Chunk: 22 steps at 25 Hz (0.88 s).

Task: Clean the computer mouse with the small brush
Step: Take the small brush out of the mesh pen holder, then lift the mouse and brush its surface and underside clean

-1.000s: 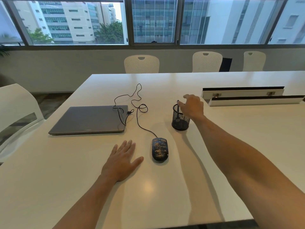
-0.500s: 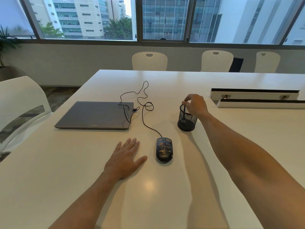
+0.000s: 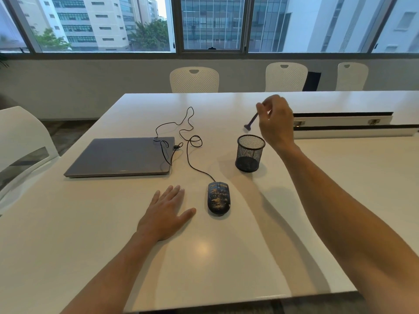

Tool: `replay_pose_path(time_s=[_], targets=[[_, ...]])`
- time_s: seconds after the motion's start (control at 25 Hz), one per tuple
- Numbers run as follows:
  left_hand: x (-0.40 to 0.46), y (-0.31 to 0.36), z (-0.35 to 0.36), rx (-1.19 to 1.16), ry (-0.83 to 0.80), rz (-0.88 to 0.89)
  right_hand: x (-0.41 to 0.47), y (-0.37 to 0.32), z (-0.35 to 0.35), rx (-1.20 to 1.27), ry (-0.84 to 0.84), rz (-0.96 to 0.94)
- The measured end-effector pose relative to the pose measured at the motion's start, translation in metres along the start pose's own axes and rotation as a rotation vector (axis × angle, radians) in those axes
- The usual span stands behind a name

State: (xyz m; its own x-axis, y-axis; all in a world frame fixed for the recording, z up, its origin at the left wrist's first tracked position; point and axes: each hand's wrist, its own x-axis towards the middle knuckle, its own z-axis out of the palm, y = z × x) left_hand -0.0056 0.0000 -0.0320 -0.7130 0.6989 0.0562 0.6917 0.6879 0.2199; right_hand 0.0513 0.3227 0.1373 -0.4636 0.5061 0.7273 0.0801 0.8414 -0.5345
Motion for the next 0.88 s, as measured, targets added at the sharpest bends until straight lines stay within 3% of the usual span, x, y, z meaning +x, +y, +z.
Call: replay_pose_path(time_s=[0.12, 0.36, 0.64, 0.88], targets=[[-0.001, 0.001, -0.003, -0.115, 0.006, 0.004, -0.023, -0.015, -0.029, 0.168, 0.08, 0.104], [-0.002, 0.006, -0.016, -0.299, 0.028, 0.074, -0.112, -0.009, -0.057, 0.24, -0.014, 0.376], [0.032, 0.045, -0.03, -0.347, -0.161, 0.21, -0.185, -0.011, -0.074, 0.377, -0.055, 0.661], [0.057, 0.052, -0.031, -0.376, -0.315, 0.18, -0.215, -0.01, -0.091, 0.437, -0.095, 0.745]])
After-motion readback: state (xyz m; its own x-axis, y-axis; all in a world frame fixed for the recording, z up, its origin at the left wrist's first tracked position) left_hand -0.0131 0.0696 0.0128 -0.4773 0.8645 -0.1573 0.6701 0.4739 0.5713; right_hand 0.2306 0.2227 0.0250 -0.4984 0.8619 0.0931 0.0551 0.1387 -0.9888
